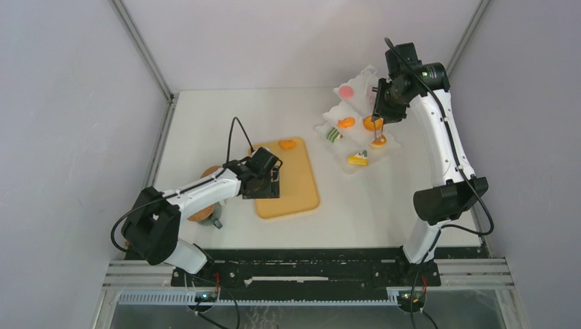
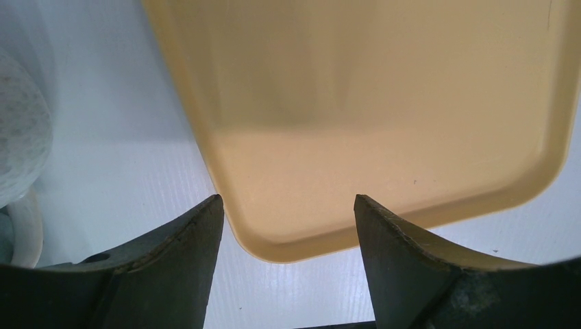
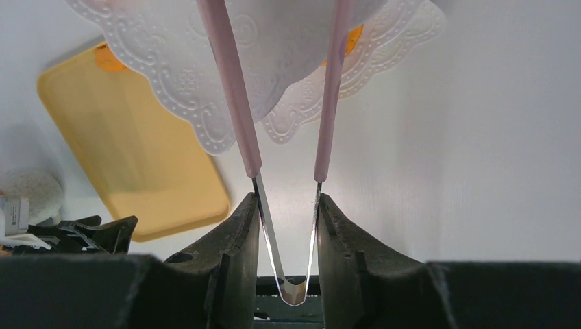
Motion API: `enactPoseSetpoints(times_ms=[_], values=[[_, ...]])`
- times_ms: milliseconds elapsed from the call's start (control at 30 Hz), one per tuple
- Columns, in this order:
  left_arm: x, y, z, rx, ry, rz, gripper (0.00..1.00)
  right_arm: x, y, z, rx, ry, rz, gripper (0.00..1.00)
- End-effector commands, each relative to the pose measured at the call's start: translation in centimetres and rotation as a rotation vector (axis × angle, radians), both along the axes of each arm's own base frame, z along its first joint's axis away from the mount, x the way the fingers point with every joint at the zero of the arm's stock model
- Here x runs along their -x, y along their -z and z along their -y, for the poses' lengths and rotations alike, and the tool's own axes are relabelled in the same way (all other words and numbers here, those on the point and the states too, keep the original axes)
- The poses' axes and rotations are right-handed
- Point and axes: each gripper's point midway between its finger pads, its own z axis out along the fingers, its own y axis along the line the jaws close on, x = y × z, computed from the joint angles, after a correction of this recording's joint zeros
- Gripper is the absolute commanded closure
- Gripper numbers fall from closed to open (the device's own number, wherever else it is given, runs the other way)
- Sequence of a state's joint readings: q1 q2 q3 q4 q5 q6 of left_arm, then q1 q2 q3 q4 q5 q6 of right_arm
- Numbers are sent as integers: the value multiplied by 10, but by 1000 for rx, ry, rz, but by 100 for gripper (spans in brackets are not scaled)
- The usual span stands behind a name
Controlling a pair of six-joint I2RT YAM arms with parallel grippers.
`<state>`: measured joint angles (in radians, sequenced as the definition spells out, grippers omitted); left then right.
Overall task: Serve the afternoon tea
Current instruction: Place the desert on the desert table.
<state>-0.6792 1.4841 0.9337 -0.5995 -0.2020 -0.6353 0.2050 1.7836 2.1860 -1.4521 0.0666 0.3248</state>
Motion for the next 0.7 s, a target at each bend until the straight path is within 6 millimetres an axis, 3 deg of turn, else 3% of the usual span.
enactPoseSetpoints(times_ms=[0, 200, 367, 667], values=[[-16, -19, 12, 50, 20, 60, 25, -11, -16, 8, 20, 19, 77, 76], [-15, -19, 13, 52, 21, 59, 25, -11, -9, 10, 27, 24, 55, 69], [-15, -18, 12, 51, 22, 56, 25, -11, -8, 7, 17, 21, 50, 55], [-13, -17, 13, 58, 19, 52, 25, -11, -6, 6, 11, 19, 47, 55]])
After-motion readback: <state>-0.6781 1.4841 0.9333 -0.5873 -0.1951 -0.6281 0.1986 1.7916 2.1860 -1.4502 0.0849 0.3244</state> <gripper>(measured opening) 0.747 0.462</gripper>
